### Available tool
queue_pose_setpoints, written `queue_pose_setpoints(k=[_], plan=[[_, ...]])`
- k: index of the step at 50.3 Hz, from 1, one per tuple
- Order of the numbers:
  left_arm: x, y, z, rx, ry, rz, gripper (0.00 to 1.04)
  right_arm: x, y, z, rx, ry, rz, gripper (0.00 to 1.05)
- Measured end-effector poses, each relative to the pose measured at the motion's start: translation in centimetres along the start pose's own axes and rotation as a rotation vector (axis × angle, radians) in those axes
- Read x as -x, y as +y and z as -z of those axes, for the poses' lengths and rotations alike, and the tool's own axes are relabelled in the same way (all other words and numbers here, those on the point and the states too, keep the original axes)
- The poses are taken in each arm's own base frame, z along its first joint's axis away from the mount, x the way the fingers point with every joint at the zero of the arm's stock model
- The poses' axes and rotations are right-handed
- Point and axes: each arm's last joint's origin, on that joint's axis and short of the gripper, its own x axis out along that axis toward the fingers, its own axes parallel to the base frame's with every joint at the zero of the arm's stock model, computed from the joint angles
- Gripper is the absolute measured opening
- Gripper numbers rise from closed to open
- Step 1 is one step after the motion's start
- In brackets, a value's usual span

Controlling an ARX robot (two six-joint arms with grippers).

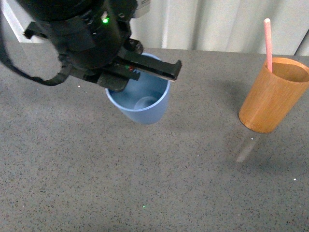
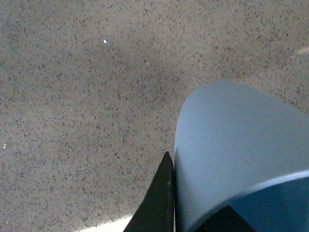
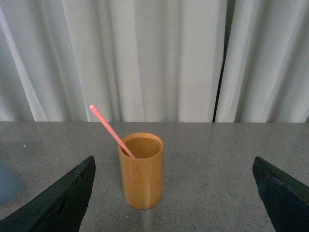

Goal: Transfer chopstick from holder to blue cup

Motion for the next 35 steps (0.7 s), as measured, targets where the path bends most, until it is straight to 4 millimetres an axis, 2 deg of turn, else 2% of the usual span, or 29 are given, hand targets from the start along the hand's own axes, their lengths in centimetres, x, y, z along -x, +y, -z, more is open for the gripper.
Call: queue_pose_setpoints(k=[5, 15, 35], plan=[[-1.4, -0.4, -0.8, 0.003, 0.005, -0.025, 0.03, 0.0, 0.0, 0.0, 0.000, 0.000, 0.001, 0.95], [-4.6, -0.1, 0.0, 0.002, 0.073, -0.083, 0.03, 0.0, 0.0, 0.0, 0.000, 0.000, 0.000, 0.95], [-5.2, 0.3, 0.2, -0.018, 0.093, -0.112, 0.03, 0.0, 0.0, 0.0, 0.000, 0.000, 0.000, 0.95]])
